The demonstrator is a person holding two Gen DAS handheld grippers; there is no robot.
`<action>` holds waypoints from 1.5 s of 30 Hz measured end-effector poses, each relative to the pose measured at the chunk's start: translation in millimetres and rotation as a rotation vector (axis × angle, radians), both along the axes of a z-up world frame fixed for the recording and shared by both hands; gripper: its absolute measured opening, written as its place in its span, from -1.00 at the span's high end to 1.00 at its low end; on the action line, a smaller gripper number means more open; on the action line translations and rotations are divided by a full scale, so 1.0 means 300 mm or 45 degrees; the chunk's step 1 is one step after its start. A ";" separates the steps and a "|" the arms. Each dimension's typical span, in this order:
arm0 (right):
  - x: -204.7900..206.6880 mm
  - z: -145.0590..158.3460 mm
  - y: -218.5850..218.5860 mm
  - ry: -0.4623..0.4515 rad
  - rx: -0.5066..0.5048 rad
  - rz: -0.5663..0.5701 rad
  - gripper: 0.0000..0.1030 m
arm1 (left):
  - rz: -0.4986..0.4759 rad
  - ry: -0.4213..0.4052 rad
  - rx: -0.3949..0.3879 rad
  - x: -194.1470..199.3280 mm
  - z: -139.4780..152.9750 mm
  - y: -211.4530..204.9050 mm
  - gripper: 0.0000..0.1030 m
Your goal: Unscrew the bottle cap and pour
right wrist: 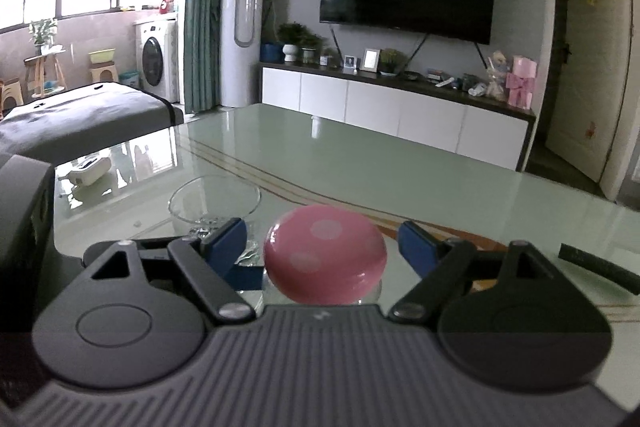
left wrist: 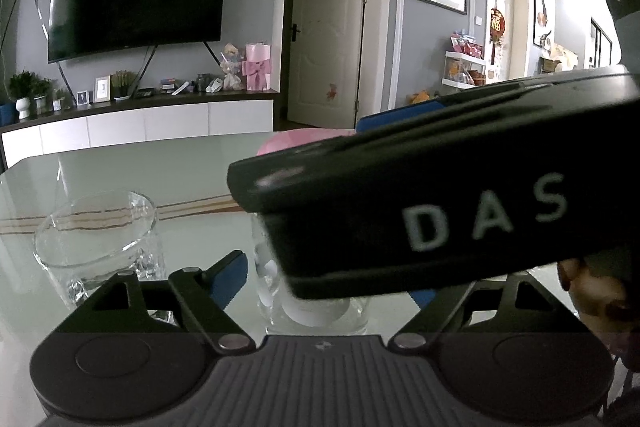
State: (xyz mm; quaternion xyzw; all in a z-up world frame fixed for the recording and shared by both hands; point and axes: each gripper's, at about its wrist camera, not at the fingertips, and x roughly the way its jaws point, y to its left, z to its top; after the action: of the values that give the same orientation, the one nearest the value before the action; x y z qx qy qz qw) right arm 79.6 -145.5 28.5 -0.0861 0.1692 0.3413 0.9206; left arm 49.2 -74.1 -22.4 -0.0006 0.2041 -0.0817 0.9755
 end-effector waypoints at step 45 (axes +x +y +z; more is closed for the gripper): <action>0.037 -0.003 -0.057 0.036 0.011 0.269 -0.28 | 0.016 0.007 0.008 0.004 0.021 -0.004 -0.43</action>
State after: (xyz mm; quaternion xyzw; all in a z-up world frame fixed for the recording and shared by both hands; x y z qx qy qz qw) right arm 90.8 -162.6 27.4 -0.0946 0.1707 0.4384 0.8773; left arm 50.4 -75.2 -16.0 0.0008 0.2071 -0.0751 0.9754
